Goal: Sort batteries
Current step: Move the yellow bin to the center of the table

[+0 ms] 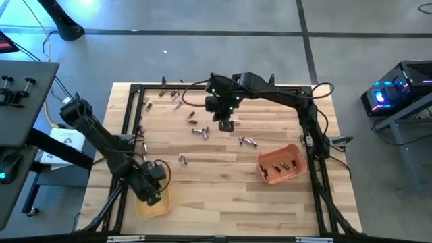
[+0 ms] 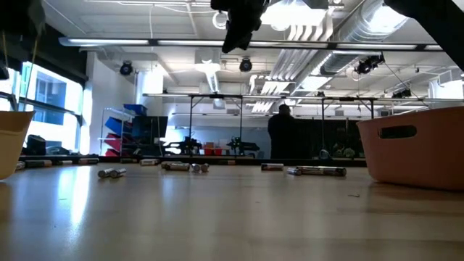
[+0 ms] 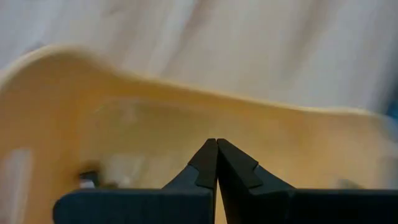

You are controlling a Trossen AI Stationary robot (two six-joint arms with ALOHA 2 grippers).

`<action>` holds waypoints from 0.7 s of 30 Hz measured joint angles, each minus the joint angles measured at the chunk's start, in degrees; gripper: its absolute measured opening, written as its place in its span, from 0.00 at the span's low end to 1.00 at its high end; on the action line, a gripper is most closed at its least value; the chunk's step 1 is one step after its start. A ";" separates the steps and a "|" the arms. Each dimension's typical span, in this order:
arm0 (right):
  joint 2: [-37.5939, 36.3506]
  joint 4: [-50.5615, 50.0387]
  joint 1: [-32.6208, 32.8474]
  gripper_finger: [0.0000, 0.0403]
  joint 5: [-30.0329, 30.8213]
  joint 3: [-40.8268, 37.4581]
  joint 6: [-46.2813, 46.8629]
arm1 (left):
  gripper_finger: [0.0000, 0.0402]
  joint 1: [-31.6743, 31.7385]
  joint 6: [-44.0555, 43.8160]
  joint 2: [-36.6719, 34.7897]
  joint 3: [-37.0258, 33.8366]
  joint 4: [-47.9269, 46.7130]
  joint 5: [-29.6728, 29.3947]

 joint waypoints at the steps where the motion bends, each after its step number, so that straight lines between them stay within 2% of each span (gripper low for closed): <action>1: 0.01 -0.40 -0.14 0.00 -0.95 0.00 0.72 | 0.00 0.65 -0.60 0.25 -0.61 -0.20 -0.01; 6: -0.48 -7.78 2.55 0.00 -0.36 -1.06 0.96 | 0.00 2.62 2.27 -0.40 -0.97 0.12 -3.07; 8: -3.46 -6.27 3.89 0.00 0.01 -6.44 2.42 | 0.00 3.36 3.88 -0.60 -0.91 -0.54 -3.62; 12: -17.22 5.80 5.81 0.00 3.96 -29.46 10.17 | 0.00 3.97 4.43 -0.54 -1.14 -6.46 -2.53; 16: -33.80 20.00 8.10 0.00 8.94 -51.85 25.28 | 0.00 3.86 6.45 -0.98 -2.71 -3.18 -0.36; 21: -47.75 27.23 12.36 0.00 14.22 -66.22 43.66 | 0.00 5.09 13.93 -0.08 -5.11 3.50 3.65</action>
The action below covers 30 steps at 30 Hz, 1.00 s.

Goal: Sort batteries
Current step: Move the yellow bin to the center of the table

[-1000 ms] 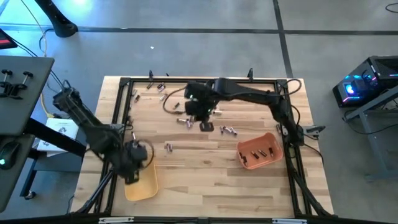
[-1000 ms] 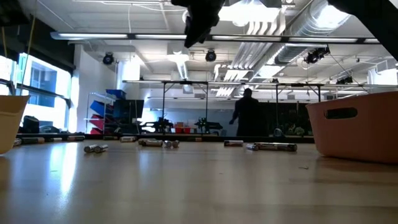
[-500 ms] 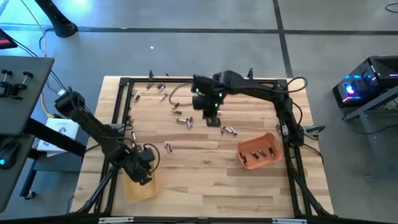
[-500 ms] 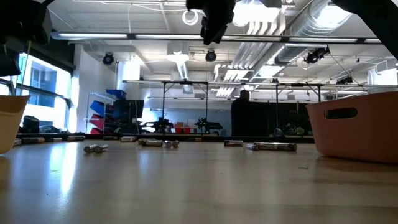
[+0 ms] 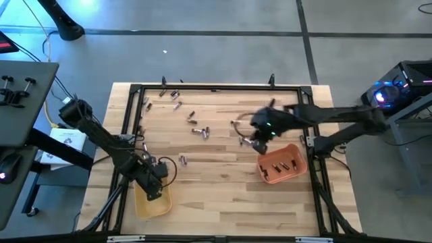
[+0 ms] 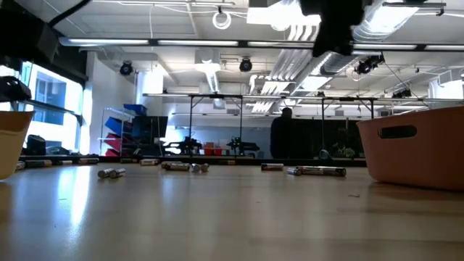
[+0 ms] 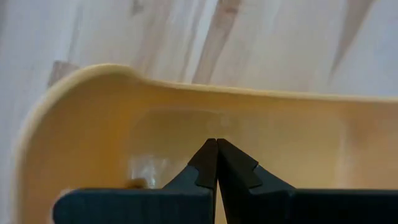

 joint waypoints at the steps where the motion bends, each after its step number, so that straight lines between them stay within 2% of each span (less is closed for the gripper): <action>1: -1.80 0.21 0.98 0.00 1.49 -1.25 2.53 | 0.00 0.72 1.12 0.28 -0.51 0.60 0.64; 7: -6.97 0.84 6.17 0.00 8.77 -3.41 8.37 | 0.00 6.54 10.46 2.56 -1.37 9.84 2.63; 10: -7.20 -0.33 6.91 0.00 9.93 -3.41 8.53 | 0.00 9.92 17.06 5.01 -1.26 18.97 4.67; 13: -7.05 -2.70 6.60 0.00 10.38 -3.43 8.47 | 0.00 13.36 21.79 8.44 -1.24 23.73 7.60; 16: -6.85 -4.76 5.38 0.00 10.35 -3.41 8.28 | 0.00 16.73 22.53 11.40 -0.09 23.81 8.43; 21: -6.21 -6.77 2.07 0.00 8.70 -5.52 4.10 | 0.00 22.09 28.78 15.56 3.73 25.55 7.95; 30: -6.18 0.97 -2.98 0.00 4.13 -15.31 -0.34 | 0.00 28.13 35.59 20.94 13.78 23.03 8.50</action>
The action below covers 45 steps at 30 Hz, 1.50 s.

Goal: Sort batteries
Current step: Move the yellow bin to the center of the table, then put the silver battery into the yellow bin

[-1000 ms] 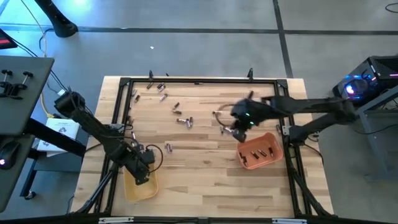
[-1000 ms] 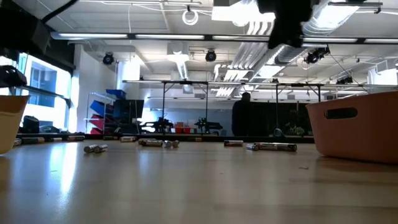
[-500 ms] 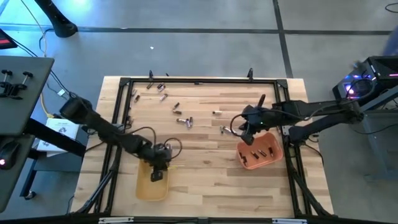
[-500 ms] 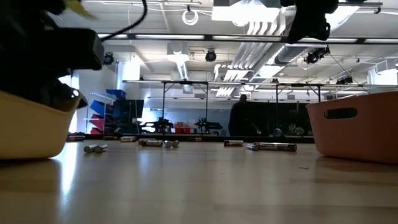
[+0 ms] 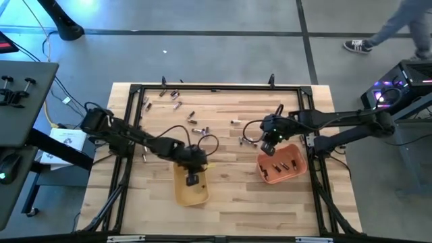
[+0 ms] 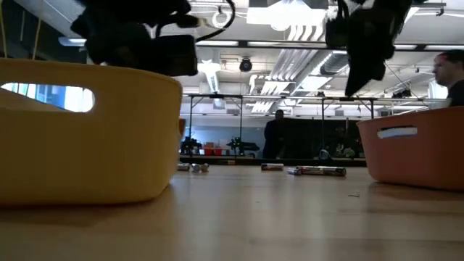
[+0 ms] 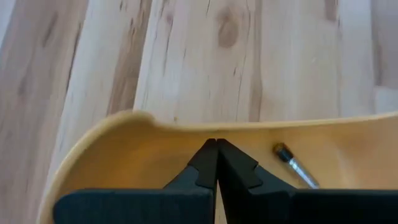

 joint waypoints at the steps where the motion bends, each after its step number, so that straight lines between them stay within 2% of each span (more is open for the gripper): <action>1: 0.16 1.47 -0.98 0.00 0.10 -1.12 0.00 | 0.00 0.28 -0.12 0.10 1.24 -1.61 0.59; 6: 1.60 5.41 -6.28 0.04 -0.26 -4.45 2.56 | 0.00 0.42 0.20 -1.21 7.52 -9.01 1.67; 10: 4.58 8.90 -8.26 0.17 -4.47 -5.99 0.95 | 0.00 0.43 2.94 -2.86 10.52 -12.82 1.21; 12: 6.88 8.72 -8.24 0.26 -4.25 -6.09 -0.91 | 0.00 0.45 3.58 -4.01 11.29 -14.32 1.19; 15: 11.75 9.15 -8.26 0.38 -2.01 -6.11 -1.73 | 0.00 0.62 3.55 -7.98 11.60 -14.97 1.13; 18: 16.44 12.17 -8.20 0.47 -2.34 -6.09 -1.52 | 0.00 1.23 3.46 -12.65 11.64 -16.35 0.42; 23: 22.34 15.12 -7.81 0.52 -2.20 -6.09 -1.61 | 0.00 2.38 1.11 -20.13 11.65 -20.77 -5.70; 28: 26.02 18.64 -7.82 0.52 -2.13 -5.95 -1.10 | 0.00 2.43 -0.51 -24.24 11.63 -24.91 -10.32; 31: 27.85 18.73 -7.67 0.48 0.58 -5.80 -1.76 | 0.00 2.42 -0.51 -25.48 11.63 -26.78 -10.94; 33: 28.33 16.75 -7.64 0.39 2.14 -5.63 -2.86 | 0.00 2.45 -0.53 -26.43 11.55 -27.70 -10.93; 36: 27.23 13.44 -7.70 0.13 3.73 -5.71 -5.07 | 0.00 2.48 -0.49 -29.32 11.56 -28.21 -11.26; 37: 26.21 12.60 -7.75 0.08 3.76 -5.75 -5.99 | 0.00 2.51 -0.47 -30.36 11.56 -28.78 -11.90; 41: 20.94 5.22 -7.40 0.07 3.43 -5.57 -4.73 | 0.00 2.51 -0.49 -34.93 11.59 -33.47 -15.36; 45: 15.87 8.66 -2.84 0.05 -0.81 -1.77 -1.12 | 0.00 2.63 -0.76 -39.05 10.52 -37.04 -18.84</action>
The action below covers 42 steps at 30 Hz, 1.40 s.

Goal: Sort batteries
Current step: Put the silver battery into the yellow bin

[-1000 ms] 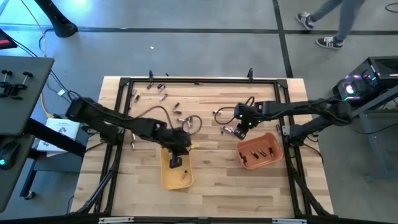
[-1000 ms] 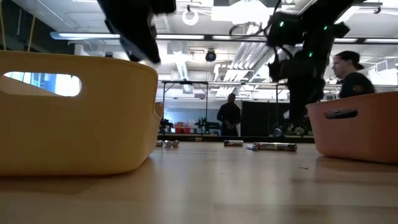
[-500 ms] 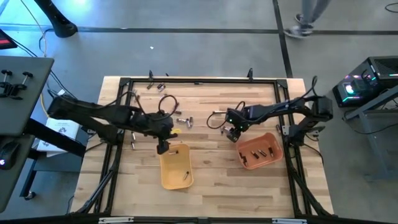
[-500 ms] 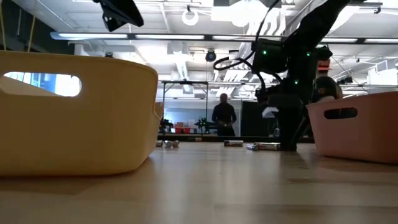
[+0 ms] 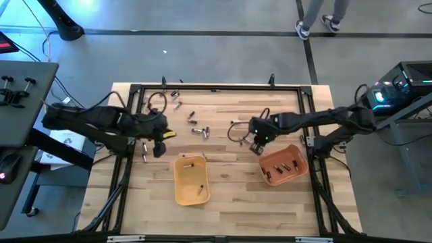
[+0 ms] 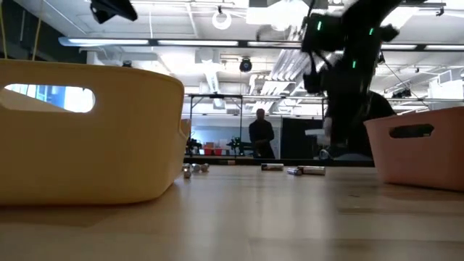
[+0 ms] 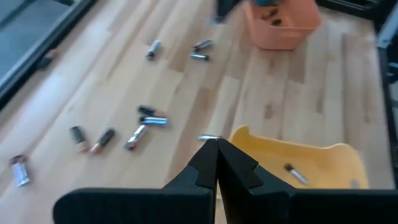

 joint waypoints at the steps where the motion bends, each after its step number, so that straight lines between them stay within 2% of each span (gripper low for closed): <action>1: -0.17 0.67 1.64 0.05 -1.40 0.83 1.26 | 0.00 0.10 -0.01 -1.00 -0.60 -0.21 -0.62; 6: 2.24 16.46 10.44 0.05 -3.99 7.71 7.30 | 0.00 1.01 -0.23 -4.28 -3.07 0.34 -1.15; 12: 15.35 31.78 15.25 0.05 -3.96 16.98 10.21 | 0.00 1.97 -0.38 -4.91 -5.60 0.84 -1.13; 18: 28.64 32.93 16.15 0.07 -3.51 29.65 8.78 | 0.00 1.98 -0.67 -4.78 -5.67 0.88 0.18; 24: 36.90 22.67 16.05 0.32 -6.47 40.06 5.47 | 0.00 1.83 -0.59 -5.03 -5.67 0.74 2.02; 27: 37.94 18.54 15.96 0.44 -8.79 44.16 2.29 | 0.00 1.83 0.23 -5.03 -5.67 0.62 2.02; 30: 37.79 12.52 15.65 0.51 -9.72 48.09 -2.19 | 0.00 1.83 1.04 -5.05 -5.67 0.59 2.02; 35: 33.12 -8.32 13.86 0.52 1.97 52.62 -7.51 | 0.00 1.81 1.82 -5.37 -5.67 0.57 2.37; 38: 29.40 -15.52 11.69 0.51 4.46 45.72 -7.91 | 0.00 1.83 2.47 -5.45 -5.65 0.57 4.30; 42: 21.48 -14.93 6.95 0.49 1.41 29.02 -4.16 | 0.00 1.83 4.52 -5.47 -5.65 0.62 5.75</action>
